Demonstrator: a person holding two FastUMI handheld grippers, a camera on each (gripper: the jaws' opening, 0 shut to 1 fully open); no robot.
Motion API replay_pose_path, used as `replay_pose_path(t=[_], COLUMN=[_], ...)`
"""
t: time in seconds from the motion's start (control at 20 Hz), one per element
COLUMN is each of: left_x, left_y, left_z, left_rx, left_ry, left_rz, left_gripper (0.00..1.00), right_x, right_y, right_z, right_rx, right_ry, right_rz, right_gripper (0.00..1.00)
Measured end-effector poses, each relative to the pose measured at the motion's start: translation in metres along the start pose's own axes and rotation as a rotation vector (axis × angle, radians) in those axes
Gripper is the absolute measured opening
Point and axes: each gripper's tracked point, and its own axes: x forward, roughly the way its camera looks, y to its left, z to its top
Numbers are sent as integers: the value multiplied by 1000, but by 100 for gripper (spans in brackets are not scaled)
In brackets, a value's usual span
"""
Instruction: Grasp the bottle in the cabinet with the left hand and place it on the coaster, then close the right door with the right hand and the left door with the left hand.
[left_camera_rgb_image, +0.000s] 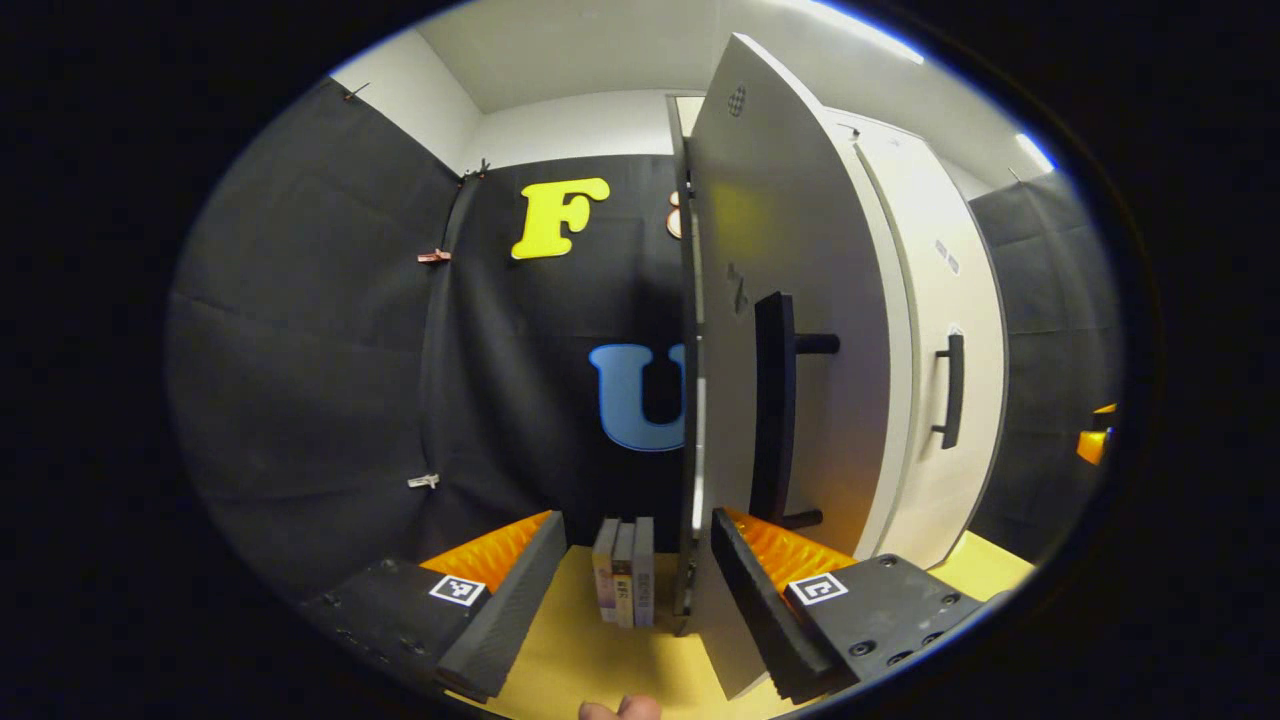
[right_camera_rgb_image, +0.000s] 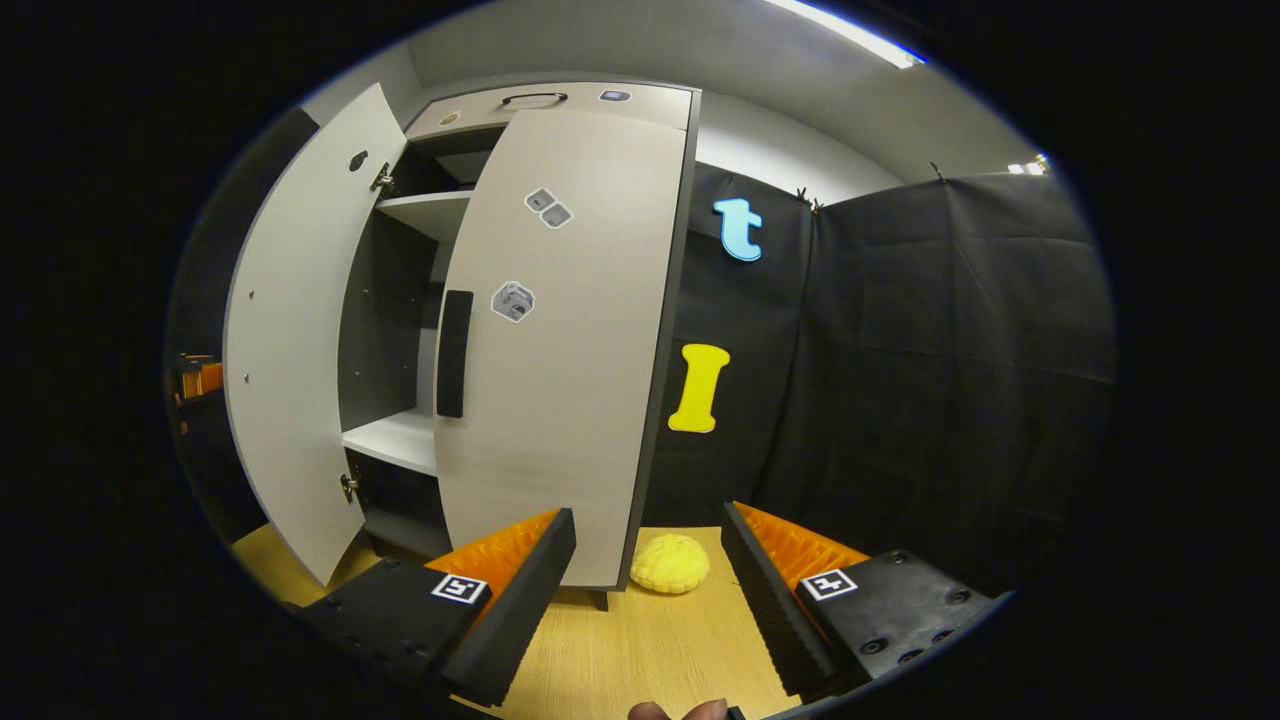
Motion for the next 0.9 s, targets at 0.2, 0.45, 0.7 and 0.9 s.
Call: replay_pose_path(t=[0.2, 0.45, 0.7, 0.9], left_x=[4, 17, 33, 48], left_y=[-46, -98, -145, -159], left_z=[0, -1, -1, -1], left_rx=[-1, 17, 42, 27], left_ry=[4, 3, -10, 0], left_rz=[-46, -122, -184, -202], left_gripper=[95, 95, 94, 93], right_x=[-2, -16, -25, -36], right_y=[-17, -50, -85, -101], right_z=[-3, -11, -18, -24], right_rx=[7, 22, 43, 44], right_ry=[4, 12, 32, 45], right_rz=[-12, -72, -146, -184], right_gripper=[98, 98, 98, 97])
